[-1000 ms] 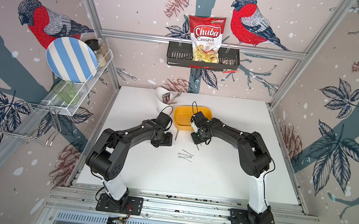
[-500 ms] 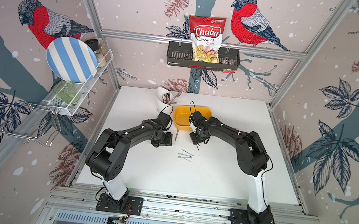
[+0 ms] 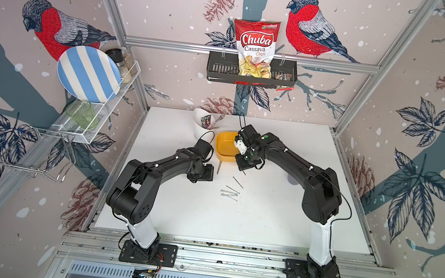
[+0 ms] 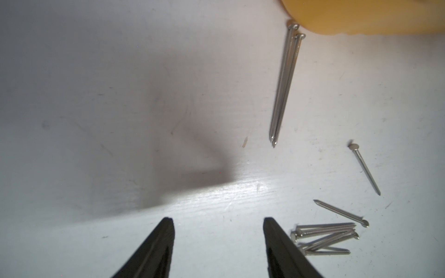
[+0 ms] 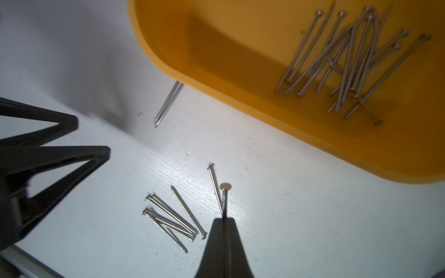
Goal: Put the nails on the desktop into the storage box
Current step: Pick up the nail from the center of the board, then place the nail in the storage box.
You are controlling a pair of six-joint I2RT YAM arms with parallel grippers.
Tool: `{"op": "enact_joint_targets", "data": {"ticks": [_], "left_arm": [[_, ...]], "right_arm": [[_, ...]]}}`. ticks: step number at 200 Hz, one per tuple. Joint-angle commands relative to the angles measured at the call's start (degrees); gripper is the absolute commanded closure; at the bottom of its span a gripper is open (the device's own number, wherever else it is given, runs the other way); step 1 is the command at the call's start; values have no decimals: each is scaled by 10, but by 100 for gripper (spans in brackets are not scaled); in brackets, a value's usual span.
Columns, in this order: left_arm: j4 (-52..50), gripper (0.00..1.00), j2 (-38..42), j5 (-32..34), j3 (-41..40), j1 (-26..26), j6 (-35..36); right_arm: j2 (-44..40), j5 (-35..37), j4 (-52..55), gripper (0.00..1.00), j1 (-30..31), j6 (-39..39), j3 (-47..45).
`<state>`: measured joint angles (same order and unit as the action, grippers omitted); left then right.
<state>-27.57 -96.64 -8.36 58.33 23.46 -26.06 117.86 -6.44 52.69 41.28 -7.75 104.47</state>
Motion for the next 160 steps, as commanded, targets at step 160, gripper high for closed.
{"op": "enact_joint_targets", "data": {"ticks": [160], "left_arm": [[-20,38,21,12,24,-1,-22]], "right_arm": [[175,-32,-80,100,-146,-97,156]]}}
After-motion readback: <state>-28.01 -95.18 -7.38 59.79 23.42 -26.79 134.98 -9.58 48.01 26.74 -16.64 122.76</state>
